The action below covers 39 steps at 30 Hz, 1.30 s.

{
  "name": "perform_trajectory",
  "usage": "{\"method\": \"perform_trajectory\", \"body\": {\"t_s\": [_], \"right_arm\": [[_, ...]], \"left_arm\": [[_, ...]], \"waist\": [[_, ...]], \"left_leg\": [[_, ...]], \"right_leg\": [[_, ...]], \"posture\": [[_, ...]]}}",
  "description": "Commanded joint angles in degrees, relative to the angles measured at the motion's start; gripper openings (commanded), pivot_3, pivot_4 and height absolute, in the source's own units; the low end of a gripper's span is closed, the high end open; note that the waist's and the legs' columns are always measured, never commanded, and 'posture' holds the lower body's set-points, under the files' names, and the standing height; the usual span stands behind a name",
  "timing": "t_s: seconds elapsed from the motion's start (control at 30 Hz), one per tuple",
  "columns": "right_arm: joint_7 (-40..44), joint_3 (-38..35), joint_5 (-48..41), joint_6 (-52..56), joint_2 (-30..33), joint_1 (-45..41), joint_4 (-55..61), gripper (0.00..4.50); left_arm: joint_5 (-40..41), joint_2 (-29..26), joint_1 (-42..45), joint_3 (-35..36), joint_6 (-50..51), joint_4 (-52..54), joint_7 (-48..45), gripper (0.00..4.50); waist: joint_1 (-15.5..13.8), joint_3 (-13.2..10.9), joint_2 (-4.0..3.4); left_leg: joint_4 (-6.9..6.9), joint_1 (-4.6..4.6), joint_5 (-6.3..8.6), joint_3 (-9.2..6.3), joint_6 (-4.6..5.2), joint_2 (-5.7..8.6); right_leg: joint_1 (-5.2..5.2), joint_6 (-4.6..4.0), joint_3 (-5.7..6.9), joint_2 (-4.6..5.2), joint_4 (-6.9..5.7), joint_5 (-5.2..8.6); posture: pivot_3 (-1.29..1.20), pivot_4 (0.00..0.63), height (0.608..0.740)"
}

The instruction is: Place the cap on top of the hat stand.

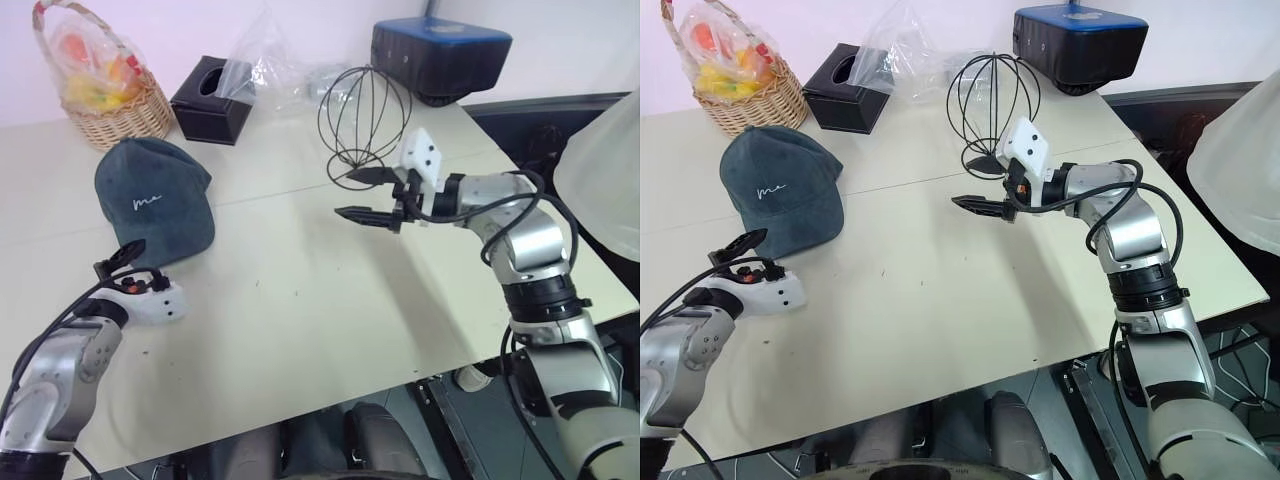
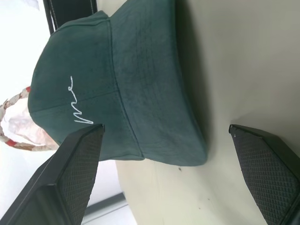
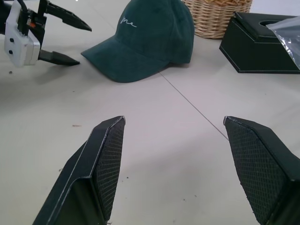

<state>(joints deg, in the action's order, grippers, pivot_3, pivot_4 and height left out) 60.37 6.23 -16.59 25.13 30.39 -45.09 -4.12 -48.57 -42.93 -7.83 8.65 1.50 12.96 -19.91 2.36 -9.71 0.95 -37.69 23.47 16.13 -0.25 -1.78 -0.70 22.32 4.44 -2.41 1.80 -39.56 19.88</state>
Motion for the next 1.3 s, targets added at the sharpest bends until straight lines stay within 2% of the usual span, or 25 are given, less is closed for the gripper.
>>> {"method": "perform_trajectory", "body": {"t_s": [0.03, 0.37, 0.73, 1.3], "right_arm": [[-0.33, -1.13, -0.87, -0.10, 0.43, -1.49, 2.59, 3.42], [-0.51, -1.30, -0.84, 0.33, 1.00, -1.92, 3.01, 3.42], [-1.12, -1.51, -1.02, 1.08, 1.60, -1.45, 4.02, 3.42], [-2.15, -1.50, -1.21, 1.36, 1.55, -0.97, 4.40, 3.42]], "left_arm": [[-1.40, -0.62, 1.37, -0.65, 1.20, -1.46, 2.09, 4.50], [-2.33, -0.75, 4.27, -3.76, 0.91, -7.80, 8.29, 4.50], [-2.42, -0.96, 5.86, -5.06, 0.09, -10.01, 15.10, 4.50], [-1.55, 0.19, 2.25, -4.17, 0.04, -9.36, 23.35, 4.50]], "waist": [[-0.14, 0.00, 0.00], [-0.32, 0.00, 0.00], [-0.59, 0.01, -0.01], [-1.27, 0.01, -0.01]], "left_leg": [[0.00, 0.00, 0.00, 0.00, 0.00, 0.00], [-0.20, 0.00, 0.00, 0.00, 0.00, 0.00], [-0.30, 0.00, 0.00, 0.00, 0.00, 0.01], [-0.30, 0.01, 0.00, 0.00, 0.00, 0.00]], "right_leg": [[0.00, 0.00, 0.00, 0.00, -0.02, 0.00], [0.05, 0.00, 0.00, 0.00, -0.29, 0.00], [0.08, 0.00, -0.01, 0.00, -0.44, 0.00], [0.12, 0.00, -0.01, 0.00, -0.44, 0.00]], "posture": [[0.00, 0.150, 0.740], [0.00, 0.150, 0.740], [0.00, 0.150, 0.740], [0.00, 0.150, 0.740]]}}
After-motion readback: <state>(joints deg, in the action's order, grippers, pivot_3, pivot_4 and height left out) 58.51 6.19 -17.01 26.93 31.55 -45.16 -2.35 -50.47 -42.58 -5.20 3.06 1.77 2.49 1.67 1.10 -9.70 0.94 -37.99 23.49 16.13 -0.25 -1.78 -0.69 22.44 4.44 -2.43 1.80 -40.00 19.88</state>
